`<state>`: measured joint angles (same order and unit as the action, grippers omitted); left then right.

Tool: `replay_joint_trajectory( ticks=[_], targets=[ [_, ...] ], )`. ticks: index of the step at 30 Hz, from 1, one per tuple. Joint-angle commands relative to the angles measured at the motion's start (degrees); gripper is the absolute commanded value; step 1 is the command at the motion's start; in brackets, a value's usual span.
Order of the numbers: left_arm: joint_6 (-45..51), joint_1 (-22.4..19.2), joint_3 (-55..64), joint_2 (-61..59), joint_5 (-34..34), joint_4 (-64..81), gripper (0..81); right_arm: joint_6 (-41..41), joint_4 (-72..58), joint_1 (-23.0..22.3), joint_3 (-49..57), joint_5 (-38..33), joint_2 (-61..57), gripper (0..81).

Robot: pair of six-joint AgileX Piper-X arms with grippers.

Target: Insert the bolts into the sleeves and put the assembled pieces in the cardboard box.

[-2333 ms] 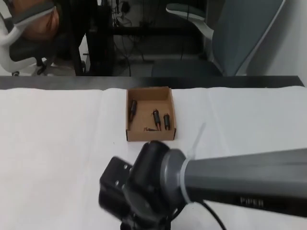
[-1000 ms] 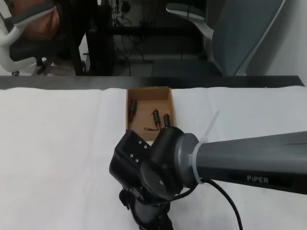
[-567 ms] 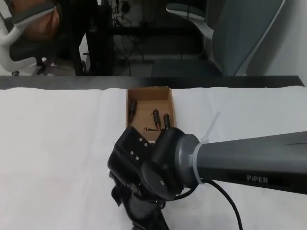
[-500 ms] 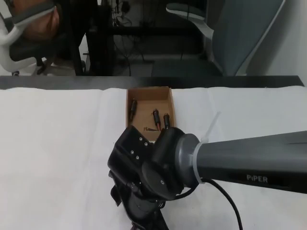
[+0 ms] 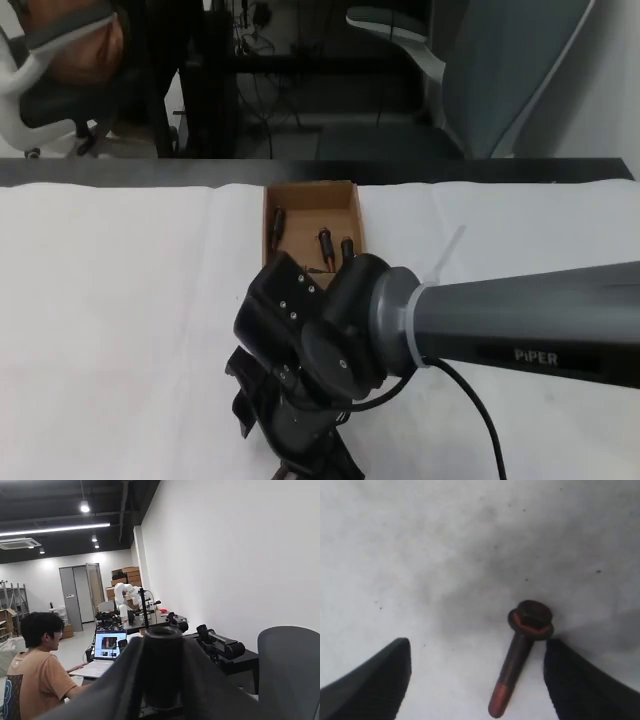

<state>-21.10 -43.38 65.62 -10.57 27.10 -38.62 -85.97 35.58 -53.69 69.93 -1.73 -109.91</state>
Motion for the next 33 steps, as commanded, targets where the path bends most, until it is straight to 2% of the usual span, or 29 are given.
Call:
replay_joint_trajectory(
  ticks=[1, 8, 11, 16, 23, 29, 33],
  targets=[
    [-0.4, 0.1, 1.1, 0.2, 0.3, 0.4, 1.8, 1.3, 2.4, 0.6, -0.6, 1.0, -1.5, 70.0],
    [-1.5, 0.1, 1.1, 0.2, 0.3, 0.3, 1.8, 0.7, 0.6, 0.8, -0.6, 1.7, -1.5, 70.0],
    [-2.2, 0.1, 1.1, 0.2, 0.3, 0.3, 1.8, 1.1, -4.0, 1.6, -0.6, -2.1, -1.5, 70.0],
    [-2.2, 0.1, 1.1, 0.2, 0.3, 0.3, 1.8, 1.9, -14.0, 2.8, -0.6, -2.6, -1.7, 70.0],
    [-2.5, 0.1, 1.1, 0.2, 0.3, 0.3, 1.8, 1.2, -9.2, 5.2, -0.6, -9.7, -1.8, 70.0],
    [-2.5, 0.1, 1.1, 0.2, 0.3, 0.3, 1.8, 8.9, -7.5, 5.1, -0.6, -12.3, -1.8, 70.0],
    [-2.5, 0.1, 1.1, 0.2, 0.3, 0.3, 1.8, 14.0, -7.4, 4.4, -0.6, -11.5, -1.8, 70.0]
  ],
)
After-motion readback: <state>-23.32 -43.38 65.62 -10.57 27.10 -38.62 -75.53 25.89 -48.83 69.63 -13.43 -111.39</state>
